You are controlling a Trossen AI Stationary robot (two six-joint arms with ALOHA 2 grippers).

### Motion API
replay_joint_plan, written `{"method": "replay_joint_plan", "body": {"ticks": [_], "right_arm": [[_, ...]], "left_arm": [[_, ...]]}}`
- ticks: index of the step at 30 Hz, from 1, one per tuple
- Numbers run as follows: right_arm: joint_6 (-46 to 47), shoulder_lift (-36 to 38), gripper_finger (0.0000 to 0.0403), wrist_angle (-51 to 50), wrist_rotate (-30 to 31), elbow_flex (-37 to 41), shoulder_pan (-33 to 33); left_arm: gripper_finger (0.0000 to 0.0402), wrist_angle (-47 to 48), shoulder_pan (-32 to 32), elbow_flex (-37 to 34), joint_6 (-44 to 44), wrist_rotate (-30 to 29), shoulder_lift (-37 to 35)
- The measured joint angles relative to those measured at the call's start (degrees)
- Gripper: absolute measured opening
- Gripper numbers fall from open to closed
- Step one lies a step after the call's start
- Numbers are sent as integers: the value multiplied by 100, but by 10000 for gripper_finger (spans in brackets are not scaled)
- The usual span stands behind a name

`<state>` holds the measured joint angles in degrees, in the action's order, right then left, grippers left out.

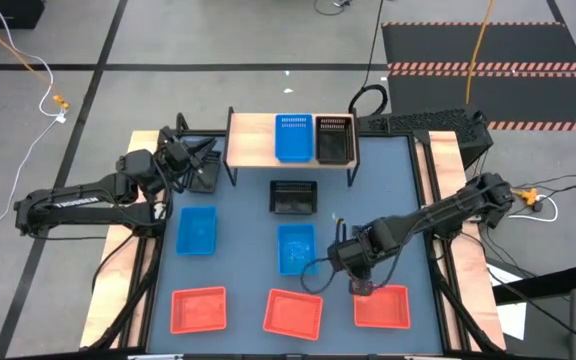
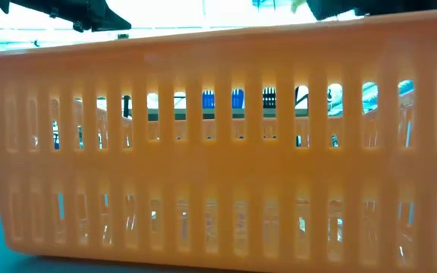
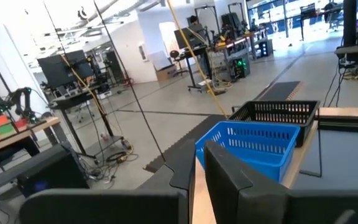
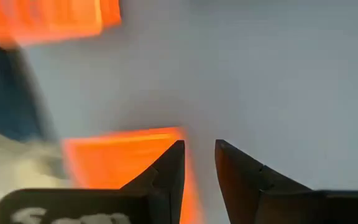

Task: Stack baskets on shelf by color
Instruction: Put the right orange basket on the shelf

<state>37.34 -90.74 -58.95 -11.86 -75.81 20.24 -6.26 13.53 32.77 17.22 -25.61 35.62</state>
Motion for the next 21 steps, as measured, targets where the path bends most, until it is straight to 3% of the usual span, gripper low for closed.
{"method": "replay_joint_plan", "body": {"ticks": [4,12,21], "right_arm": [[2291,57,81,50,-359,0,91],[4482,53,81,569,-466,432,573],[6081,50,108,3505,-167,1432,1011]], "left_arm": [[37,-272,38,0,272,0,0],[37,-1131,67,0,966,0,0],[37,-1985,66,0,1913,0,0]]}}
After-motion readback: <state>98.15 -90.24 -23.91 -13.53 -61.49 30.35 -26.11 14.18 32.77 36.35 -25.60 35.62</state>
